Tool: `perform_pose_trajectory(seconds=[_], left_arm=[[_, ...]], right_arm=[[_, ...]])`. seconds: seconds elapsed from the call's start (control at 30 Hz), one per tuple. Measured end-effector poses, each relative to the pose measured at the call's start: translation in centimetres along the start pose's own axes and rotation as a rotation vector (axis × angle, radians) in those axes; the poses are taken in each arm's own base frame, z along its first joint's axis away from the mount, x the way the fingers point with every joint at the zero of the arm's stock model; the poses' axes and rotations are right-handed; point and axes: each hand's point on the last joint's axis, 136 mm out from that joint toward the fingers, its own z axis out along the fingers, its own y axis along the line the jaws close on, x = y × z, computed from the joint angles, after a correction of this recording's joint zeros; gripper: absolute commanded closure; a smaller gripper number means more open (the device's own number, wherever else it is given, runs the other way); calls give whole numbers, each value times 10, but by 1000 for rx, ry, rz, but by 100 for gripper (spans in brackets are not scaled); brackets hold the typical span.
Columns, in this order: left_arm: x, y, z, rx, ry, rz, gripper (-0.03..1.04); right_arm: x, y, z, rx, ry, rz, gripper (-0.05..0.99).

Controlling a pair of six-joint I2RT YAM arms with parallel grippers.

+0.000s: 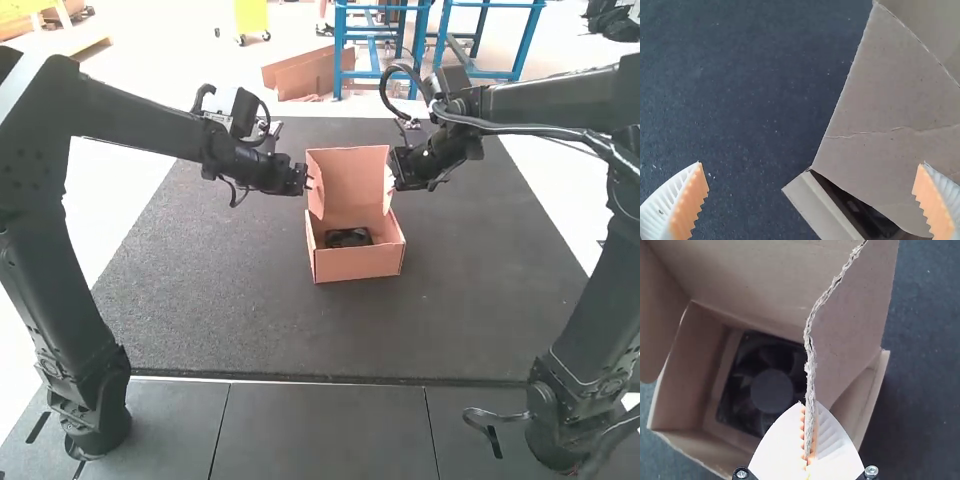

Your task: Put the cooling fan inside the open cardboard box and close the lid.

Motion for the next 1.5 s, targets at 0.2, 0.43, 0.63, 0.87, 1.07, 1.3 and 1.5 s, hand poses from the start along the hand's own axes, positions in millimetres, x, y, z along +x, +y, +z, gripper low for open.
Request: perform_pose_trajectory(seconds=[0.2, 0.43, 0.63, 0.87, 1.07, 1.3, 1.5], left_arm=[[12, 0, -2, 0, 14, -3, 4], [24, -8, 0, 14, 34, 7, 4], [34, -18, -4, 31, 47, 18, 4], [52, -21, -17, 37, 64, 23, 4], [73, -23, -37, 35, 85, 35, 4], [55, -21, -71, -13, -18, 102, 4], [17, -7, -88, -118, -160, 127, 4]], right_arm=[[16, 1, -1, 0, 10, 3, 90], [37, 1, 2, -2, 45, 12, 90], [59, 0, 8, -4, 87, 24, 90], [78, 0, 16, 8, 120, 22, 90], [81, 8, 20, 17, 122, -15, 38], [38, 15, 9, 22, 36, -6, 2], [-33, 20, -44, 8, -195, 35, 2]])
